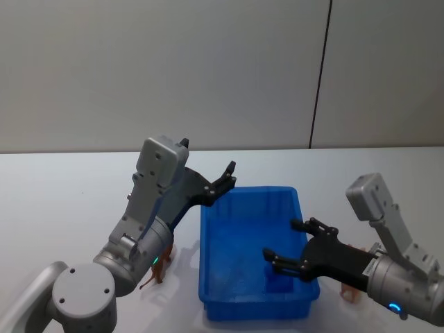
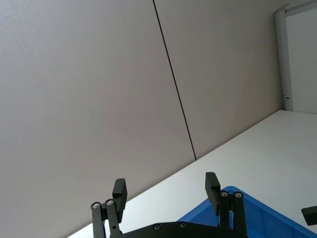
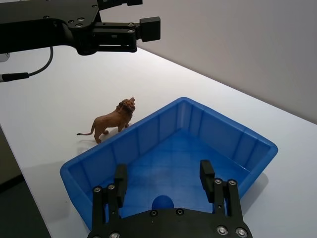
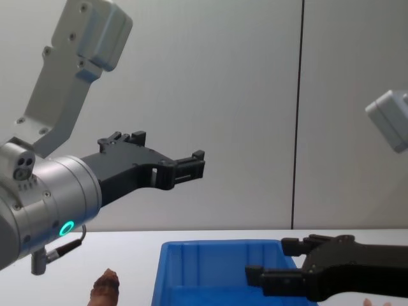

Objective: Pick up the two dolls from the table and place them into the box.

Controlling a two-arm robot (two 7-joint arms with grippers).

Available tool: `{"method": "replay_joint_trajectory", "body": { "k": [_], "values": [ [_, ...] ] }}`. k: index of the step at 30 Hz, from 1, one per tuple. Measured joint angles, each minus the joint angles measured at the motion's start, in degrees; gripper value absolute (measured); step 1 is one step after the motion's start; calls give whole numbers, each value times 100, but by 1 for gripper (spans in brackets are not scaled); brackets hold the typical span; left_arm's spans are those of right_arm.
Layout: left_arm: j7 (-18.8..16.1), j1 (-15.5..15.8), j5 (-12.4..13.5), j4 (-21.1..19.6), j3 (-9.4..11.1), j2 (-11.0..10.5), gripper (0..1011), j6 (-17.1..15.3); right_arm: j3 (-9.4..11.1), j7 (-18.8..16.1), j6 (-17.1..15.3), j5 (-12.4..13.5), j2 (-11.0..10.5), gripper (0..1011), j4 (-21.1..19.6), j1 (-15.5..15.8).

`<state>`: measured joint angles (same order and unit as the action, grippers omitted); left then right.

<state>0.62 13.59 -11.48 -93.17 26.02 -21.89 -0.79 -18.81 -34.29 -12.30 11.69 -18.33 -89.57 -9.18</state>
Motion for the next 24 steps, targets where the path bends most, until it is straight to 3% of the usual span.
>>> {"method": "replay_joint_trajectory", "body": {
  "k": [6, 24],
  "values": [
    [0, 0, 0, 0, 0, 0, 1001, 0, 21, 69, 24, 53, -41, 1004, 8, 2],
    [0, 0, 0, 0, 0, 0, 1001, 0, 282, 590, -171, 417, -442, 1004, -80, 326]
  ]
}}
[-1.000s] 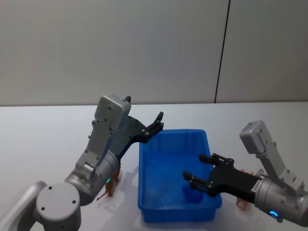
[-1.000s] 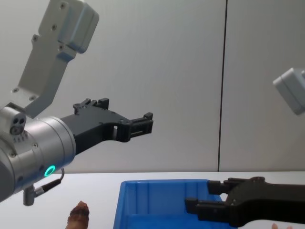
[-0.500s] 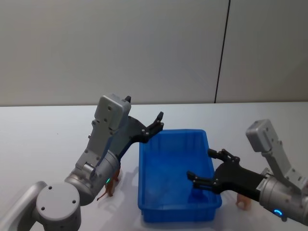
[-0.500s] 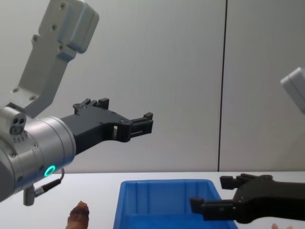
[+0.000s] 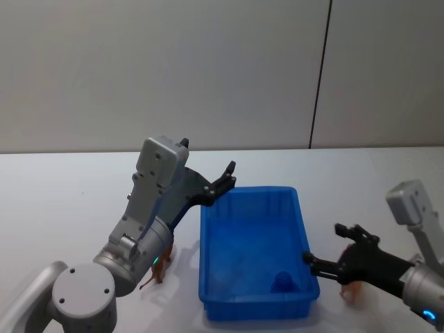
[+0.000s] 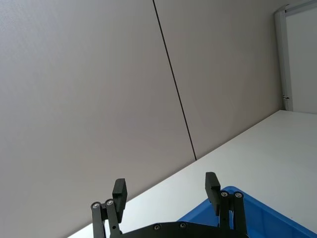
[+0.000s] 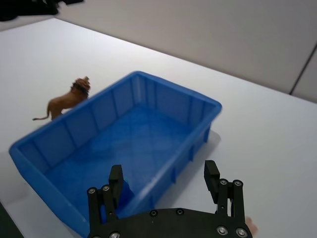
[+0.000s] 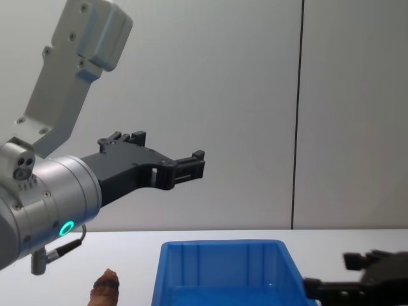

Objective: Pick up the two dolls from the table and place them into the box.

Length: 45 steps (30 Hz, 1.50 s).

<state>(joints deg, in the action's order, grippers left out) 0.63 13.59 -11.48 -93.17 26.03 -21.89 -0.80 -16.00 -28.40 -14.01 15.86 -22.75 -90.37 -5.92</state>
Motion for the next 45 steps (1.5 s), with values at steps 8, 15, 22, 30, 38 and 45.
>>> {"method": "replay_joint_trajectory", "body": {
  "k": [8, 15, 22, 30, 38, 45],
  "values": [
    [0, 0, 0, 0, 0, 0, 1001, 0, 102, 254, -145, 149, -185, 1005, -52, 211],
    [0, 0, 0, 0, 0, 0, 1001, 0, 134, 436, -248, 201, -305, 1005, -104, 408],
    [0, 0, 0, 0, 0, 0, 1001, 0, 111, 560, -330, 208, -337, 1005, -152, 530],
    [0, 0, 0, 0, 0, 0, 1001, 0, 49, 717, -401, 149, -316, 1005, -170, 613],
    [0, 0, 0, 0, 0, 0, 1001, 0, -2, 884, -493, 99, -248, 1005, -140, 626],
    [0, 0, 0, 0, 0, 0, 1001, 0, -33, 1033, -579, 62, -155, 1005, -26, 557]
  ]
}}
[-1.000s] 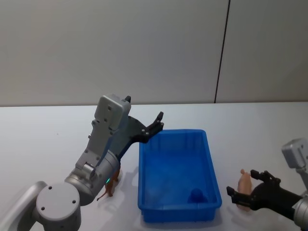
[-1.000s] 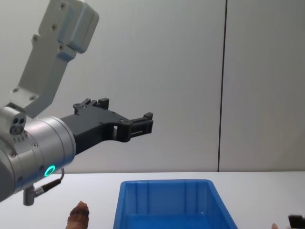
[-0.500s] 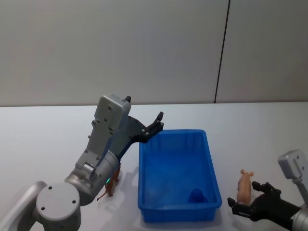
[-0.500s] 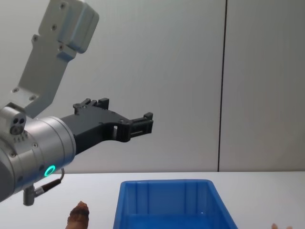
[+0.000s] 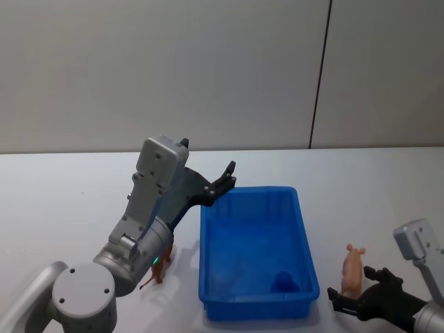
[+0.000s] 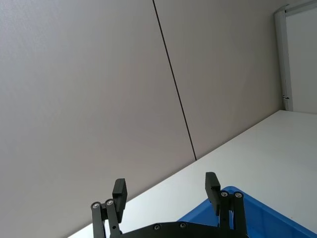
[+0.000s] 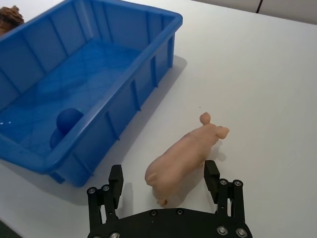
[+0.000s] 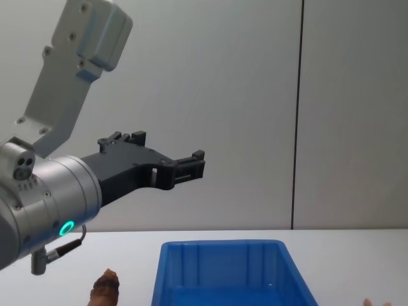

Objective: Pick up the two dolls from the table and place them into the box.

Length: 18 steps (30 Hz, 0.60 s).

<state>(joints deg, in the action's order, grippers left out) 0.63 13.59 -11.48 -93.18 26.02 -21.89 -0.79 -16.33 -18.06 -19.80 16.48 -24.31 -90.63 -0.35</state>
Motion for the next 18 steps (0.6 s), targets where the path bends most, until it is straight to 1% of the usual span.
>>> {"method": "replay_joint_trajectory", "body": {
  "k": [12, 16, 17, 18],
  "values": [
    [0, 0, 0, 0, 0, 0, 1001, 0, -46, 122, -16, -114, 183, 1005, 309, -230],
    [0, 0, 0, 0, 0, 0, 1001, 0, -56, 141, 1, -148, 240, 936, 400, -309],
    [0, 0, 0, 0, 0, 0, 1001, 0, -61, 148, 8, -158, 260, 891, 433, -337],
    [0, 0, 0, 0, 0, 0, 1001, 0, -64, 151, 12, -164, 271, 875, 451, -352]
  ]
}}
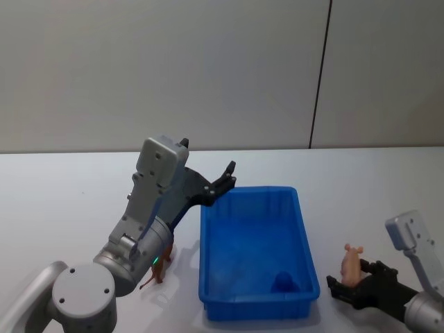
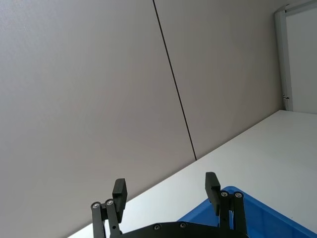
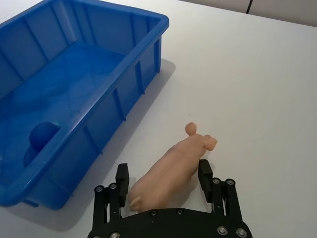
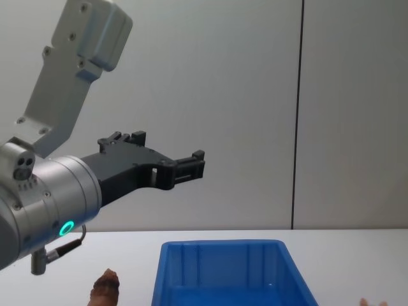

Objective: Pick up the two dolls from the table and place them into the box.

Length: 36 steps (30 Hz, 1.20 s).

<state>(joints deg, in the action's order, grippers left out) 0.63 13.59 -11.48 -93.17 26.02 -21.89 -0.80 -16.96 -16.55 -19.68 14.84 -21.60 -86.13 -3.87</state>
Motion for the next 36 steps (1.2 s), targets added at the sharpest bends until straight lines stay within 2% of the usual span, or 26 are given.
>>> {"method": "replay_joint_trajectory", "body": {
  "k": [2, 4, 5, 10, 13, 14, 17, 27, 36],
  "values": [
    [0, 0, 0, 0, 0, 0, 1001, 0, -5, 6, 5, -10, 21, 841, 37, -32],
    [0, 0, 0, 0, 0, 0, 1001, 0, -9, 13, 9, -28, 46, 753, 78, -70],
    [0, 0, 0, 0, 0, 0, 1001, 0, -10, 15, 9, -31, 52, 753, 88, -80],
    [0, 0, 0, 0, 0, 0, 1001, 0, -12, 30, 16, -58, 93, 554, 159, -148],
    [0, 0, 0, 0, 0, 0, 1001, 0, -11, 36, 24, -68, 101, 493, 170, -164],
    [0, 0, 0, 0, 0, 0, 1001, 0, -10, 39, 28, -69, 103, 430, 173, -170],
    [0, 0, 0, 0, 0, 0, 1001, 0, -7, 54, 55, -80, 105, 374, 174, -177],
    [0, 0, 0, 0, 0, 0, 1001, 0, 21, 142, 292, -173, 82, 368, 56, -175],
    [0, 0, 0, 0, 0, 0, 1001, 0, 56, 231, 619, -291, 60, 368, -209, -185]
  ]
}}
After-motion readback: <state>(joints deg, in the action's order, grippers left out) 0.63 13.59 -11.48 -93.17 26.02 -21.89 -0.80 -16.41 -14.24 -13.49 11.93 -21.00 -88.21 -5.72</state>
